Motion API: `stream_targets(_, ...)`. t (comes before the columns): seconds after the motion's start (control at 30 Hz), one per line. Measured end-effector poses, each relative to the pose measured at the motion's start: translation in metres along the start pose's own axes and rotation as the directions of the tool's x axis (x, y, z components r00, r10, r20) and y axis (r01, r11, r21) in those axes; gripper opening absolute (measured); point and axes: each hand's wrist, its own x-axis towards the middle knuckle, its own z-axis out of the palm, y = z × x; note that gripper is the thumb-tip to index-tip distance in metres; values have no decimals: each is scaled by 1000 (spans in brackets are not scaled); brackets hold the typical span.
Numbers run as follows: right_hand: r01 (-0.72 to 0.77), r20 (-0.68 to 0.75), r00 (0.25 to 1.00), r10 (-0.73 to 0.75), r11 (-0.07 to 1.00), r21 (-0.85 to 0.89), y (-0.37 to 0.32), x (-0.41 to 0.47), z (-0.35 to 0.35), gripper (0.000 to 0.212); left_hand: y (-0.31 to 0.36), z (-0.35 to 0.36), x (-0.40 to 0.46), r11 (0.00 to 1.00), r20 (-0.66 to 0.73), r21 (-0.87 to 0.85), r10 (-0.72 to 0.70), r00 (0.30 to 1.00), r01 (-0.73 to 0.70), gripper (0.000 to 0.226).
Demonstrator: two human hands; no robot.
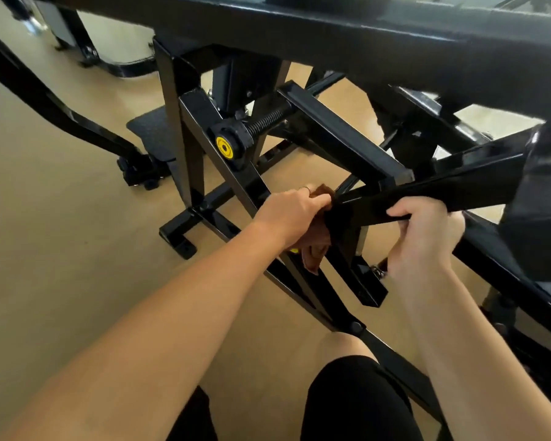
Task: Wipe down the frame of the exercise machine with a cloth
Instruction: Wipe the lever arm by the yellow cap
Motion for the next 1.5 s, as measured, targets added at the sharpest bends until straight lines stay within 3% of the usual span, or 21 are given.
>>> stream_targets(0.03,-10,-49,999,13,998,69,2,0,1,77,-12,-7,2,991,9,109,76,997,-77,44)
stream_targets(0.07,11,-96,995,3,989,147,5,1,3,75,-25,-15,3,973,34,196,116,993,-120,46)
stream_targets(0.2,69,-166,986,-29,967,243,11,-3,20,45,-74,-38,4,882,87,437,153,984,-176,41)
stream_targets(0.3,116,-234,971,-51,954,275,17,-5,32,40,-88,-35,-2,855,88,447,250,964,-263,42)
stream_targets(0.37,136,-264,962,-67,958,251,19,-9,41,49,-87,-27,-6,886,75,377,261,962,-270,43)
stream_targets(0.57,138,-308,942,-134,990,-9,57,-57,74,59,-60,11,-16,925,116,192,311,943,-328,48)
stream_targets(0.63,104,-300,946,-126,991,-88,75,-60,87,67,-68,8,-13,882,109,255,381,918,-396,46)
stream_targets(0.73,88,-179,972,-151,944,-319,94,-61,106,55,-95,-13,-4,763,170,395,487,857,-512,38)
stream_targets(0.83,223,151,974,-166,783,-581,109,-49,132,73,-121,-34,5,663,202,497,539,818,-560,38)
stream_targets(0.9,292,285,951,-124,666,-686,117,-31,147,84,-127,-39,5,615,216,536,562,798,-578,39)
stream_targets(0.97,363,350,929,-123,499,-787,130,-14,156,76,-122,-35,0,637,190,542,542,818,-548,36)
stream_targets(1.07,453,434,882,-185,71,-889,160,-9,160,70,-106,-21,-10,699,154,495,514,844,-516,32)
stream_targets(1.1,445,433,873,-226,5,-895,167,-9,161,70,-101,-14,-10,701,144,495,517,844,-514,33)
stream_targets(1.17,436,421,850,-316,-26,-900,172,-8,161,67,-98,-7,-9,711,170,482,496,851,-511,36)
stream_targets(1.27,430,405,849,-338,-2,-903,170,-7,159,64,-103,-13,-6,691,171,489,523,835,-533,35)
stream_targets(1.37,417,369,887,-276,140,-898,159,-10,162,70,-122,-28,-4,663,174,504,551,816,-554,34)
stream_targets(1.43,377,303,921,-245,362,-853,146,-15,166,82,-134,-36,-4,658,156,500,571,806,-563,35)
stream_targets(1.5,313,244,949,-198,665,-678,133,-22,169,93,-140,-40,-5,628,151,531,591,793,-569,38)
